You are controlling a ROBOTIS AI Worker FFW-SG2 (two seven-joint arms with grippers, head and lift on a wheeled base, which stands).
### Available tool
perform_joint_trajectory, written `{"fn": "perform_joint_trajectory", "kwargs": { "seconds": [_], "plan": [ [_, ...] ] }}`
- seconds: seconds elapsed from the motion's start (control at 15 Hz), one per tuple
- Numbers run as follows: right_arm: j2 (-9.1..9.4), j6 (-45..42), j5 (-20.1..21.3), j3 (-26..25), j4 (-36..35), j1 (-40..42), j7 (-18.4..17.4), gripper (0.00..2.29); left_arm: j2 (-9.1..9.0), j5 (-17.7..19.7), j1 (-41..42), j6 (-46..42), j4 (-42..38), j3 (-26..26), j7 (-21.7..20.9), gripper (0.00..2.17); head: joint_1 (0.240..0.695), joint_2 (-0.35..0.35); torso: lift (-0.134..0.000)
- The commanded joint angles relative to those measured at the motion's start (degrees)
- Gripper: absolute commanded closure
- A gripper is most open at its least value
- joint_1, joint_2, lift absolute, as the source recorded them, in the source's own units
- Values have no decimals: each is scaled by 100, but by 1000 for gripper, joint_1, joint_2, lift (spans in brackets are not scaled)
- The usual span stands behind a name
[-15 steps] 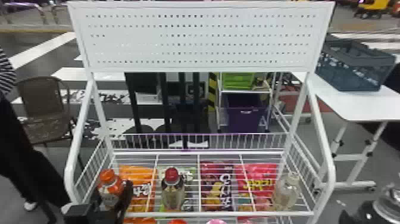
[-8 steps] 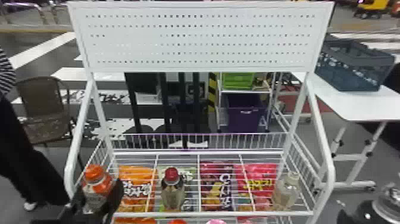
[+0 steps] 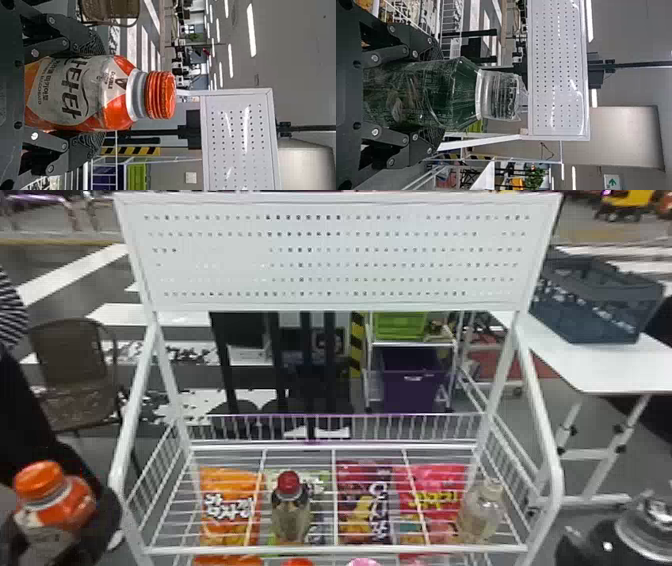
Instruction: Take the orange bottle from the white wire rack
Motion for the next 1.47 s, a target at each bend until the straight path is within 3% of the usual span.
{"fn": "perform_joint_trajectory", "kwargs": {
  "seconds": [0.0, 1.4],
  "plan": [
    [5, 56, 26, 14, -63, -8, 0, 1008, -90, 83, 160, -24, -143, 253, -8, 2145, 499, 0, 0],
    [5, 4, -10, 23, 51, -26, 0, 1008, -160, -14, 213, 99, -337, 7, -17, 2142, 499, 0, 0]
  ]
}}
